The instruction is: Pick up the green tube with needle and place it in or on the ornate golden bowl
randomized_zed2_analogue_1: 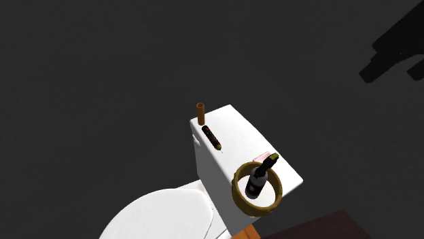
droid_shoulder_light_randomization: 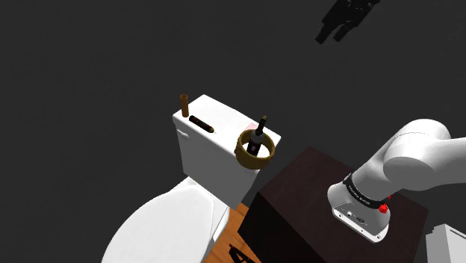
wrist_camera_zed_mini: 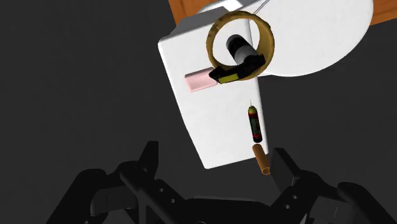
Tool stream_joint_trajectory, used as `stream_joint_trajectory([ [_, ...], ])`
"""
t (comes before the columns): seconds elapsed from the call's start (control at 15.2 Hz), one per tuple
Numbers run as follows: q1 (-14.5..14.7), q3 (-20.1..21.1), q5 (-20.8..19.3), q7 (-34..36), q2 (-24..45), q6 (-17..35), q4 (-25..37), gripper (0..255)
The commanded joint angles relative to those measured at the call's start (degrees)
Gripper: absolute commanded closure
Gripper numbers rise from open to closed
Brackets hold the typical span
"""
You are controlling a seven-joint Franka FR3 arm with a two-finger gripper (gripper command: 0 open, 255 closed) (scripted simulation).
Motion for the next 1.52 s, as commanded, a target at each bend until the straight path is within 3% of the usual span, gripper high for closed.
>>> stream_joint_trajectory([
  [0.0, 0.0, 0.0, 0.0, 0.0, 0.0, 0.0, 0.0, 0],
  [0.73, 2.21, 3.25, 0.68, -1.04, 17.57, 16.85, -2.56, 0],
  [1.45, 3.7, 6.51, -0.94, -0.95, 39.72, 30.12, 2.96, 0],
])
